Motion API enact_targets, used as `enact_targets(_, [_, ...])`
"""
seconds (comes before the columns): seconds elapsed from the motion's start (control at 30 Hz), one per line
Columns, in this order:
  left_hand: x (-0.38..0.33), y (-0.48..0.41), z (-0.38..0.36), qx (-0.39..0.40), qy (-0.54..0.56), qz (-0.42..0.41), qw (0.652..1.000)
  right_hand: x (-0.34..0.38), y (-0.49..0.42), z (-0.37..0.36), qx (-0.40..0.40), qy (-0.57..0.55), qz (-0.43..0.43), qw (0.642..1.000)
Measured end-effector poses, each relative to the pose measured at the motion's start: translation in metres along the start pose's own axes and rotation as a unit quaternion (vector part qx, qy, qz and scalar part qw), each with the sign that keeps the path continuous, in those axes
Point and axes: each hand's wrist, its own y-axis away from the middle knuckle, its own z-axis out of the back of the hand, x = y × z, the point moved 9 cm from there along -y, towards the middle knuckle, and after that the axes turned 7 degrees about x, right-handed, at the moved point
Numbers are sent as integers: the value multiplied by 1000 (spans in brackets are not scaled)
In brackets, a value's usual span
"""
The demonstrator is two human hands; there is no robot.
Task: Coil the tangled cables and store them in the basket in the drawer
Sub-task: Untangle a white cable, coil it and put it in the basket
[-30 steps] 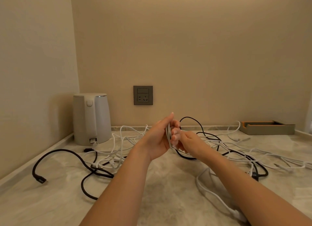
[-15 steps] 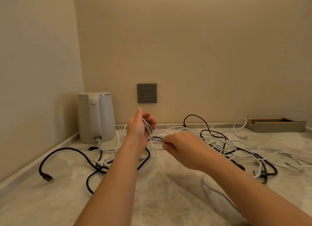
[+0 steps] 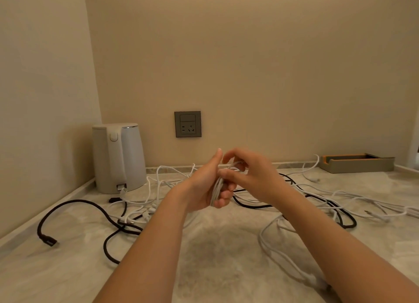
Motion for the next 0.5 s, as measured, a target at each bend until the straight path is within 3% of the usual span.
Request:
enact_targets(0.17, [0, -4, -7, 11, -7, 15, 1000, -15, -4, -13, 52, -21, -13, 998])
enact_targets(0.4, [-4, -12, -1, -38, 89, -9, 995, -7, -5, 2, -37, 33, 20, 999])
enact_targets(0.5, [-6, -10, 1, -62, 83, -7, 995, -9, -3, 9, -58, 37, 32, 997])
